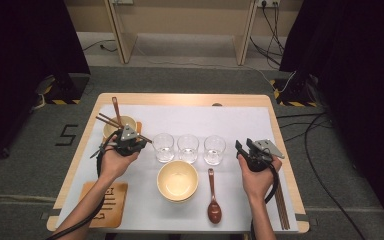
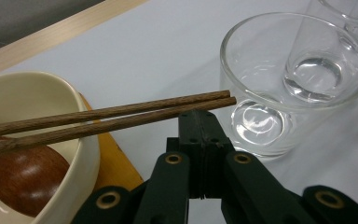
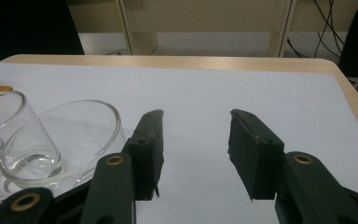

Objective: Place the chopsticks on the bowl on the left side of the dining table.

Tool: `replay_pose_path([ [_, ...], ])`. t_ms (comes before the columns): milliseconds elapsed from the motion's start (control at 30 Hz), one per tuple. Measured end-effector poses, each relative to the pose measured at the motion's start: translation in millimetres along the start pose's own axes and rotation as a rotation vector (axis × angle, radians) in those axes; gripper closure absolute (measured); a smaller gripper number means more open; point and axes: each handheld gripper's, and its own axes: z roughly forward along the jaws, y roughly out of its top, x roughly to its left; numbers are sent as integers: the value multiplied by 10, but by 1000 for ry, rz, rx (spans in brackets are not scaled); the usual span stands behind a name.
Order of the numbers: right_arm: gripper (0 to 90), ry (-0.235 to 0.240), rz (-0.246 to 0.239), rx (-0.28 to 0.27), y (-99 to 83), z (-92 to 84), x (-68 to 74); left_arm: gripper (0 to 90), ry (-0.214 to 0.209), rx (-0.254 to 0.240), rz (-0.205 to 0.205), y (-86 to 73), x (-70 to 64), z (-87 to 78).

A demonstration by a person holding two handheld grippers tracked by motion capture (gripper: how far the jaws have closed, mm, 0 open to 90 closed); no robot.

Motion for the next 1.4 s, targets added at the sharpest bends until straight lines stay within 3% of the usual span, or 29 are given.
replay_pose_path([
  [400, 555, 1, -2, 3, -2, 5, 7, 889, 2, -21, 9, 82, 60, 75],
  [1000, 555, 4, -6, 7, -9, 17, 17, 890, -2, -11, -22, 144, 124, 197],
  [1400, 555, 5, -9, 7, -10, 20, 23, 891, -7, -12, -34, 148, 148, 176],
])
